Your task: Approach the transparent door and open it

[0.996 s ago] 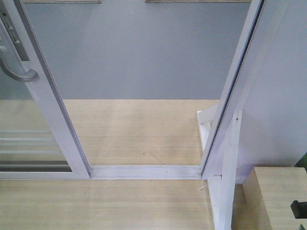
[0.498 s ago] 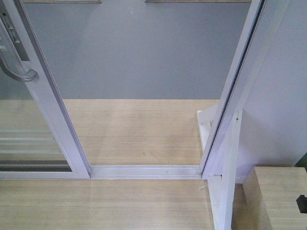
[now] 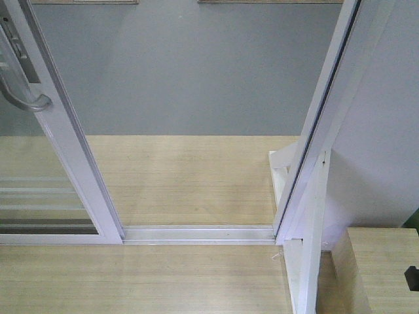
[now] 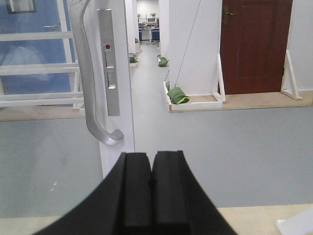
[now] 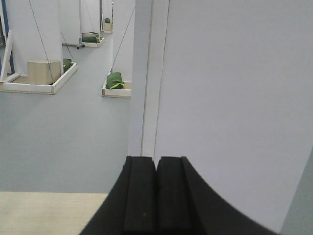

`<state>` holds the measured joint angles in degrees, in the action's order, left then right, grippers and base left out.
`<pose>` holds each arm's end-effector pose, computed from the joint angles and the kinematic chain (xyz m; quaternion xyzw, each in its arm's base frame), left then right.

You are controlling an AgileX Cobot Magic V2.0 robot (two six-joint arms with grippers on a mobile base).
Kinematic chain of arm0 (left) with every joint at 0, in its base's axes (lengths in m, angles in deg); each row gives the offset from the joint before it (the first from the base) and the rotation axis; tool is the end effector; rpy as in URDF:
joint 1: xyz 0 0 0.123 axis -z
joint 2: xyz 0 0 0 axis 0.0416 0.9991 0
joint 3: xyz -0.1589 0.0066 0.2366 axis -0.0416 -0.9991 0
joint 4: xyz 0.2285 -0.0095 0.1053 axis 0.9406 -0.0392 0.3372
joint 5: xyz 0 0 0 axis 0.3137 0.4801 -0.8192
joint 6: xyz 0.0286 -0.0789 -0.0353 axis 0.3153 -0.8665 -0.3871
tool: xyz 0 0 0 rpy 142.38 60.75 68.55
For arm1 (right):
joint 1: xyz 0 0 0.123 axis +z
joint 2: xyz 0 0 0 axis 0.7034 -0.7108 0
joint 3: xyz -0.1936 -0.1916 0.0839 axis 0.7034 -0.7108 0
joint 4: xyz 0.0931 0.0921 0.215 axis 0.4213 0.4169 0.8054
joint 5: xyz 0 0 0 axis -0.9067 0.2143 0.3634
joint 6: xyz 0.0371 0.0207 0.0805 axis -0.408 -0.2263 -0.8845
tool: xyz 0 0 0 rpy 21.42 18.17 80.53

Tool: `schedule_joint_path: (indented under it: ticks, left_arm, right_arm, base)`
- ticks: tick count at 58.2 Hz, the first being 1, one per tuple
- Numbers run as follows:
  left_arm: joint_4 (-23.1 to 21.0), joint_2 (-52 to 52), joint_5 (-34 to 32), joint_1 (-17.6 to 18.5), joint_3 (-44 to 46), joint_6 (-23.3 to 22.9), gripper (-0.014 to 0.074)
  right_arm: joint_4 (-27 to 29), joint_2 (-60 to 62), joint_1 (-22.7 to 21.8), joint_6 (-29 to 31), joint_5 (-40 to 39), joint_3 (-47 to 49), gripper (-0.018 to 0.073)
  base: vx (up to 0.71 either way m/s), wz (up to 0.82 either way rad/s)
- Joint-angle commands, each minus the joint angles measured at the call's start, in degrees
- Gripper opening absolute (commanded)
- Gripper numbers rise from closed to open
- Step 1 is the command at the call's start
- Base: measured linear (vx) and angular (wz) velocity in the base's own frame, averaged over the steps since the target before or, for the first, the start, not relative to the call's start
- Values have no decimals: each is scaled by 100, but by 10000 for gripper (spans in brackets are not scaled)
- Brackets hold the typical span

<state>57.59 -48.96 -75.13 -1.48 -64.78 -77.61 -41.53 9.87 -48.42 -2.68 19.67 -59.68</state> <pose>0.0569 -0.0012 0.1981 0.0130 0.7035 -0.0001 0.7105 0.0566 -0.0045 0.1913 0.0005 0.7310 -0.0498 0.6806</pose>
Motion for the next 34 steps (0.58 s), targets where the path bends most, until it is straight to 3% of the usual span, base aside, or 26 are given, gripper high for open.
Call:
schedule_joint_path:
  ticks: [1,34]
  left_arm:
    - [-41,-24,-443,23,-92,-39,-7]
    - [-41,-24,-443,23,-92,-39,-7]
  right_arm:
    - [-18,91,-34,-5,-510,-22,-6]
    - [-18,91,-34,-5,-510,-22,-6]
  base:
    - [0,0]
    - [0,0]
